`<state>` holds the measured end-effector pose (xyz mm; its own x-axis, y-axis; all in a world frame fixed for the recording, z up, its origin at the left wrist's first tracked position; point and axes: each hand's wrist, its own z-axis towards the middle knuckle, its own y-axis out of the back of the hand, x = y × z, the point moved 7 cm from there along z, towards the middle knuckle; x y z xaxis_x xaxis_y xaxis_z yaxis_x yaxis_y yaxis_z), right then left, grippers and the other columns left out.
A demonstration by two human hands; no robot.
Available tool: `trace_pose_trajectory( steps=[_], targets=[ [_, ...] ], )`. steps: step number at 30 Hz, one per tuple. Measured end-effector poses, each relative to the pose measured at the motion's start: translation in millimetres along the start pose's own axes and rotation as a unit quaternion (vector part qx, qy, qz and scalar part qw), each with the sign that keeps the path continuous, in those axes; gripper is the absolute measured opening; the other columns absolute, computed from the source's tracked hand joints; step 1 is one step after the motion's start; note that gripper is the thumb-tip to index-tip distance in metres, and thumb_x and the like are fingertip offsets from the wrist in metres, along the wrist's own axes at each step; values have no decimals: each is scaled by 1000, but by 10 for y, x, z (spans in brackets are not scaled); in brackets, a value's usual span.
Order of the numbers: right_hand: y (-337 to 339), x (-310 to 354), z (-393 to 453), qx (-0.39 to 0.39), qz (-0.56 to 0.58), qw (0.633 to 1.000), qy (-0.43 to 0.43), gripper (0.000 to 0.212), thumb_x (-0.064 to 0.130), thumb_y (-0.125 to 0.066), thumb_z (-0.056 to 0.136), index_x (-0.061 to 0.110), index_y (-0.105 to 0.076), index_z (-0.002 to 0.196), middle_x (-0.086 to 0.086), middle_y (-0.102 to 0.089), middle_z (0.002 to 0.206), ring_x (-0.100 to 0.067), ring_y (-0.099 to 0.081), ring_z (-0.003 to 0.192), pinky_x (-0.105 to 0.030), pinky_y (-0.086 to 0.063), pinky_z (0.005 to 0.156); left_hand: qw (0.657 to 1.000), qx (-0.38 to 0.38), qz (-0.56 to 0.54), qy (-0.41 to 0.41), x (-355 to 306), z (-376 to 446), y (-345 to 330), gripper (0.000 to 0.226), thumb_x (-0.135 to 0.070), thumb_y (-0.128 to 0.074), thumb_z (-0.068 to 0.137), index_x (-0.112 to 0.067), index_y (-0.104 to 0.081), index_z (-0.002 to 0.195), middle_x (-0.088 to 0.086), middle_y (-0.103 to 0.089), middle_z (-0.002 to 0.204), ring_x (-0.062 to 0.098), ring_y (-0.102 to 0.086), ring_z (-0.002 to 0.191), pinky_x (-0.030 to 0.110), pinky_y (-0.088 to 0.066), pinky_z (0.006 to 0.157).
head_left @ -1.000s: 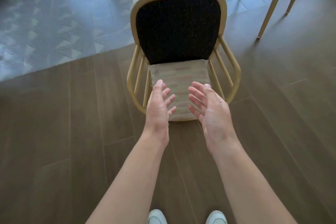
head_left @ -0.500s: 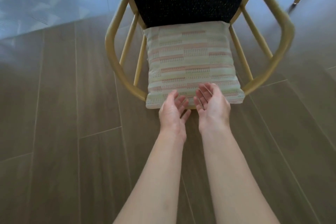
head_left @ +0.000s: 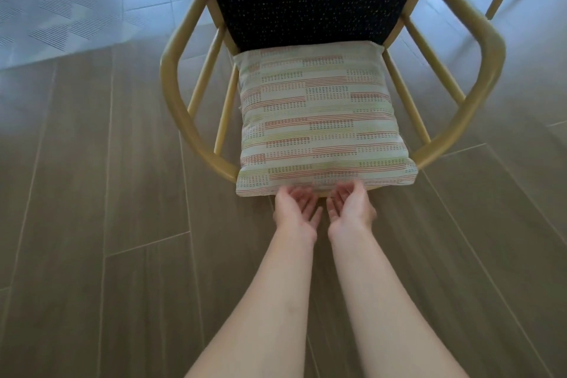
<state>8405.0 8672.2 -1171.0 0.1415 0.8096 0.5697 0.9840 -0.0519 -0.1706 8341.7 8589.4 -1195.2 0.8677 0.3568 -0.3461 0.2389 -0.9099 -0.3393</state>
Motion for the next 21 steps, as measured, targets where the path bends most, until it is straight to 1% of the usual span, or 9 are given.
trace_pose_trajectory(
  steps=[4, 6, 8, 10, 12, 14, 18, 19, 21],
  targets=[
    [74, -254, 184, 8, -14, 999, -42, 30, 15, -64, 95, 0, -57, 119, -11, -63, 98, -18, -64, 86, -33, -55, 82, 999, -45, -11, 16, 236, 309, 237, 27, -9, -54, 94, 2, -63, 117, 16, -69, 105, 30, -69, 94, 44, -58, 89],
    [67, -302, 261, 22, -15, 998, -48, 39, 11, -64, 94, 0, -52, 129, -11, -61, 99, -17, -62, 85, -33, -56, 82, 999, -51, 3, 9, 275, 375, 243, 26, -12, -57, 97, 1, -59, 120, 19, -66, 108, 31, -69, 93, 46, -59, 88],
    [60, -296, 344, 28, -19, 999, -43, 43, 9, -63, 94, 3, -49, 134, -13, -60, 110, -19, -61, 88, -35, -55, 88, 998, -55, 29, -2, 267, 426, 225, 26, -17, -59, 99, -4, -56, 121, 19, -65, 114, 28, -68, 92, 47, -60, 85],
    [63, -272, 433, 27, -24, 999, -32, 47, 8, -61, 94, 6, -47, 139, -15, -56, 126, -23, -58, 102, -38, -52, 98, 997, -58, 51, -12, 237, 485, 215, 31, -20, -60, 100, -8, -54, 127, 17, -64, 121, 25, -67, 92, 42, -60, 72],
    [58, -255, 536, 30, -16, 999, -27, 51, 6, -61, 93, 9, -46, 141, -14, -54, 132, -26, -54, 115, -40, -49, 104, 997, -55, 54, -25, 202, 539, 185, 37, -19, -60, 100, -9, -52, 134, 14, -65, 122, 23, -67, 93, 38, -57, 64],
    [28, -248, 618, 49, 4, 998, -27, 54, 2, -62, 91, 11, -46, 142, -13, -57, 133, -27, -55, 119, -41, -47, 106, 997, -46, 49, -37, 162, 597, 140, 42, -16, -61, 98, -10, -51, 139, 12, -67, 118, 22, -68, 96, 36, -58, 65],
    [-12, -202, 797, 77, 23, 997, -12, 57, -3, -62, 89, 12, -46, 141, -12, -62, 130, -21, -60, 110, -40, -46, 108, 997, -31, 41, -52, 113, 755, 101, 53, -5, -56, 95, -13, -45, 146, 12, -67, 121, 21, -67, 103, 35, -57, 64],
    [-16, -205, 834, 78, 28, 997, -14, 57, -4, -61, 88, 12, -47, 141, -12, -62, 130, -19, -59, 106, -39, -47, 107, 998, -26, 40, -51, 112, 782, 109, 52, -3, -53, 96, -12, -45, 146, 11, -66, 123, 21, -66, 103, 36, -56, 67],
    [-12, -236, 923, 68, 38, 997, -27, 54, -5, -60, 88, 12, -51, 138, -10, -63, 129, -15, -59, 99, -35, -48, 102, 998, -18, 42, -41, 130, 817, 135, 45, 0, -46, 98, -9, -49, 142, 11, -62, 127, 22, -60, 107, 41, -51, 82]
  ],
)
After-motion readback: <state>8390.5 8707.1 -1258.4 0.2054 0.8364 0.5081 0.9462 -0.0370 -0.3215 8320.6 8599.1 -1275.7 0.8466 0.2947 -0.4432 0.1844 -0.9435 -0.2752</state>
